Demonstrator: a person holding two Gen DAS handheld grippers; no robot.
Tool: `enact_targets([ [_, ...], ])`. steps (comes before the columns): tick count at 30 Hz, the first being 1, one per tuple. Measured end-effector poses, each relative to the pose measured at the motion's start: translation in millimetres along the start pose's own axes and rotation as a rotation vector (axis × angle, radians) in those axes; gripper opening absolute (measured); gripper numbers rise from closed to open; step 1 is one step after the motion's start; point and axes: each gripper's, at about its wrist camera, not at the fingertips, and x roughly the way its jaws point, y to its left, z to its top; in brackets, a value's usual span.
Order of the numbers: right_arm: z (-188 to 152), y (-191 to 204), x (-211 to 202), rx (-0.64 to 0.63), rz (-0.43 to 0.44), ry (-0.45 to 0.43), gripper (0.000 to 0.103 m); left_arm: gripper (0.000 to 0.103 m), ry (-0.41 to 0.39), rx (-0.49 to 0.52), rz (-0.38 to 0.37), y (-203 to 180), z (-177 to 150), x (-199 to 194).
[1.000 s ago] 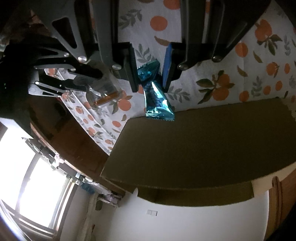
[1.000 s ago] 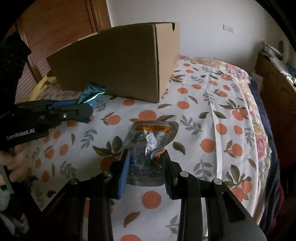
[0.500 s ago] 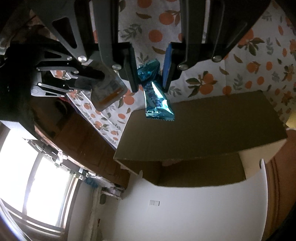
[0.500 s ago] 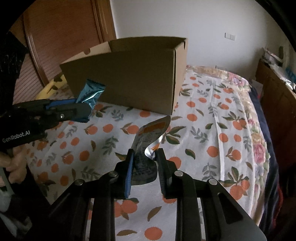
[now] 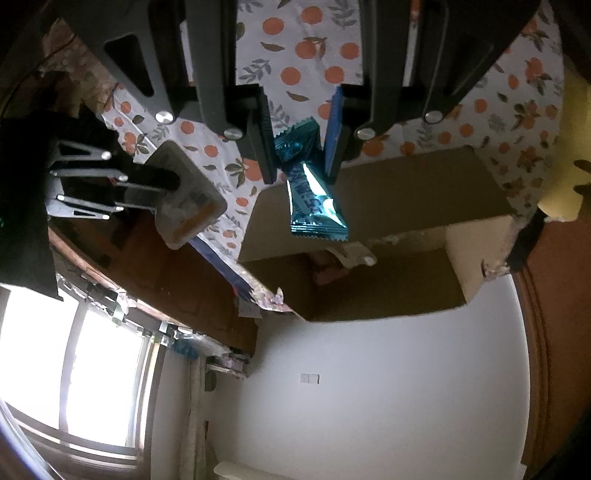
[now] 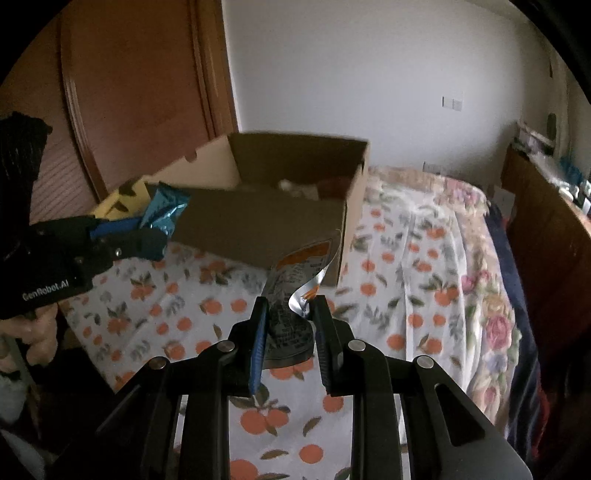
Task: Organize snacks
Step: 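Lift both held packets and carry them over the cardboard box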
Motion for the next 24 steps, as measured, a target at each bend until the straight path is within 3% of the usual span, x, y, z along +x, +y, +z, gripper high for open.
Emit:
enact_targets([
  [12, 44, 18, -10, -0.029, 0.008, -0.072, 0.022, 0.022, -0.067, 0.049, 0.046, 23, 33, -36],
  [24, 82, 21, 9, -0.057, 0.026, -0.108, 0.022, 0.022, -0.097, 0.065, 0.052, 44, 69, -27],
])
